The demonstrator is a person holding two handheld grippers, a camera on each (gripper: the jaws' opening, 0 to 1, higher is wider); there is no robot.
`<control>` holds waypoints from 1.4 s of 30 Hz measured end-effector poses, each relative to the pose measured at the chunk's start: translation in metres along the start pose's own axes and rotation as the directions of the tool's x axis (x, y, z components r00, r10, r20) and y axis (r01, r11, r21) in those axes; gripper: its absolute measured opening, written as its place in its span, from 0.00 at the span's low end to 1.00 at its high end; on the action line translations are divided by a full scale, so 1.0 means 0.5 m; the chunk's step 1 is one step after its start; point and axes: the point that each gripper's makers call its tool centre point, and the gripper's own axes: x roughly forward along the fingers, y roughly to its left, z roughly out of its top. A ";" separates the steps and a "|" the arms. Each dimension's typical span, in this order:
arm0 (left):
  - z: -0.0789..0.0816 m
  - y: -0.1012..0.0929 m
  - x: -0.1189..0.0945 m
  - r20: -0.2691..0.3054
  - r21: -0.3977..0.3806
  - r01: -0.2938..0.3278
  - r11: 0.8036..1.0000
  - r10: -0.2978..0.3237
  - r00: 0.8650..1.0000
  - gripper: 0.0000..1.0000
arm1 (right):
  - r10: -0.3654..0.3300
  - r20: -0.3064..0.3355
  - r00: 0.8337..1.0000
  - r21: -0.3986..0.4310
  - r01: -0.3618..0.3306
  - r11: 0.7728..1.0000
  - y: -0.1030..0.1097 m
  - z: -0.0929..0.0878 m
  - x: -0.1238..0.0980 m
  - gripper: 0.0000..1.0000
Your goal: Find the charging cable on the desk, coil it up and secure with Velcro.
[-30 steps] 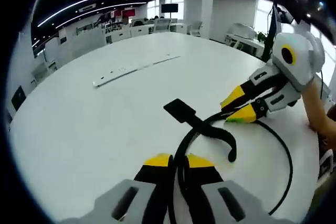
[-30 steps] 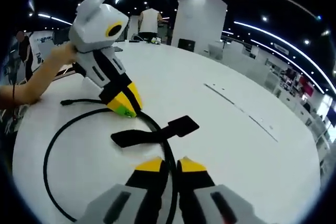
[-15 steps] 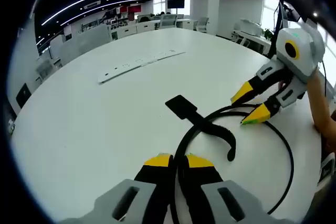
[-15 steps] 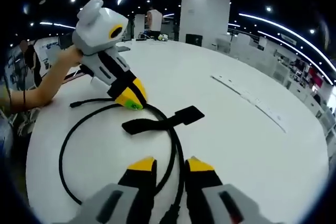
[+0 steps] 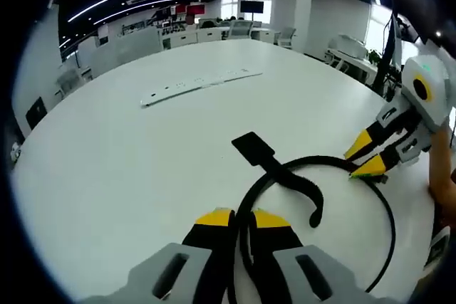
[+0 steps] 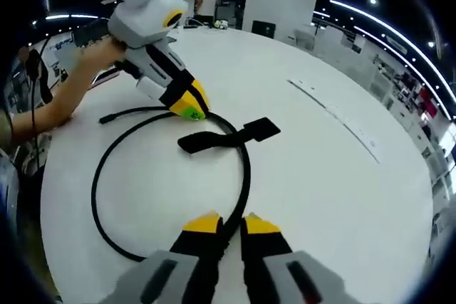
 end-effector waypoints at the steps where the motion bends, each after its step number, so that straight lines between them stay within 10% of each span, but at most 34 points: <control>1: 0.001 0.000 0.000 0.003 -0.012 -0.001 1.000 0.001 1.000 0.10 | -0.013 -0.003 1.000 0.001 0.013 1.000 -0.002 0.001 0.001 0.11; 23: 0.000 -0.018 -0.007 -0.003 0.034 0.058 0.998 -0.058 0.998 0.09 | -0.093 -0.035 0.995 0.014 0.093 0.996 -0.030 -0.010 -0.001 0.08; 35: -0.008 -0.027 -0.016 -0.023 0.219 0.146 0.965 -0.145 0.989 0.27 | -0.084 -0.029 0.996 0.002 0.084 0.996 -0.028 -0.007 -0.001 0.07; 42: 0.027 -0.055 -0.080 0.071 0.241 0.186 0.953 -0.209 0.975 0.43 | -0.089 -0.029 0.996 -0.010 0.089 0.996 -0.028 -0.006 -0.003 0.07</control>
